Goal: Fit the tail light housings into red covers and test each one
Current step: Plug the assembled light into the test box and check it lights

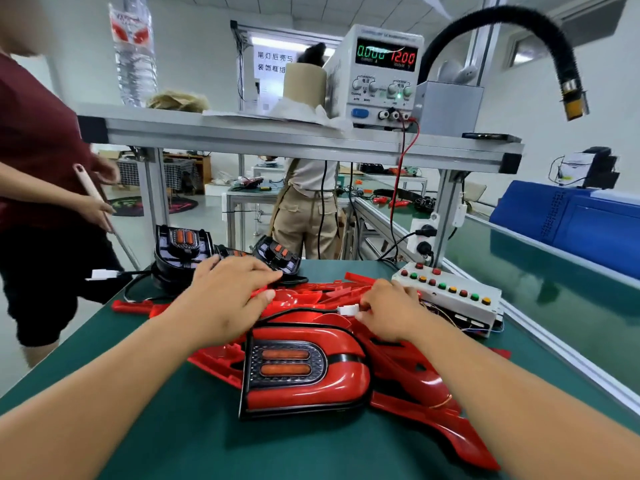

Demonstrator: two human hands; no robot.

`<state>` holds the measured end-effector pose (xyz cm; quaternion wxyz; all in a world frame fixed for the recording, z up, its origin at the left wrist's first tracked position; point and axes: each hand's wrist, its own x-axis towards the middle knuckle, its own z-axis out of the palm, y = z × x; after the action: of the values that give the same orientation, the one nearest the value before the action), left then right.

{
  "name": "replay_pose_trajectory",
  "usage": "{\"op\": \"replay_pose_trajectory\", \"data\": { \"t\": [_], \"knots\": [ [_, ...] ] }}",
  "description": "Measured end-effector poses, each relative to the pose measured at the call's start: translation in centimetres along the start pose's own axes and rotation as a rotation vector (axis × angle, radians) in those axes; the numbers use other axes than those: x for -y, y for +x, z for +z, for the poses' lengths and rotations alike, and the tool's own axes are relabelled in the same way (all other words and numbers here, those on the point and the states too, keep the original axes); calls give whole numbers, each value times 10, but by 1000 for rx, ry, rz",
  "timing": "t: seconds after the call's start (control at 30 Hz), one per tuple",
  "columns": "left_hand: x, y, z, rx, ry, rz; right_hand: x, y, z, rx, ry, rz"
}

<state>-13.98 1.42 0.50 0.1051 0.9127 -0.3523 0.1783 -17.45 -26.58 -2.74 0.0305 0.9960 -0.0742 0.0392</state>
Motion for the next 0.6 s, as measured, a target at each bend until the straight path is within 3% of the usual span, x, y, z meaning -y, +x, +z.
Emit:
{"op": "replay_pose_trajectory", "data": {
  "t": [0.13, 0.47, 0.6],
  "knots": [
    [-18, 36, -2, 88, -24, 36, -1, 6, 5, -1, 57, 5],
    [-81, 83, 43, 318, -68, 119, -9, -7, 1, -348, 399, -261],
    [-90, 85, 49, 301, -85, 116, -15, -12, -1, -406, 404, -315]
  ]
}}
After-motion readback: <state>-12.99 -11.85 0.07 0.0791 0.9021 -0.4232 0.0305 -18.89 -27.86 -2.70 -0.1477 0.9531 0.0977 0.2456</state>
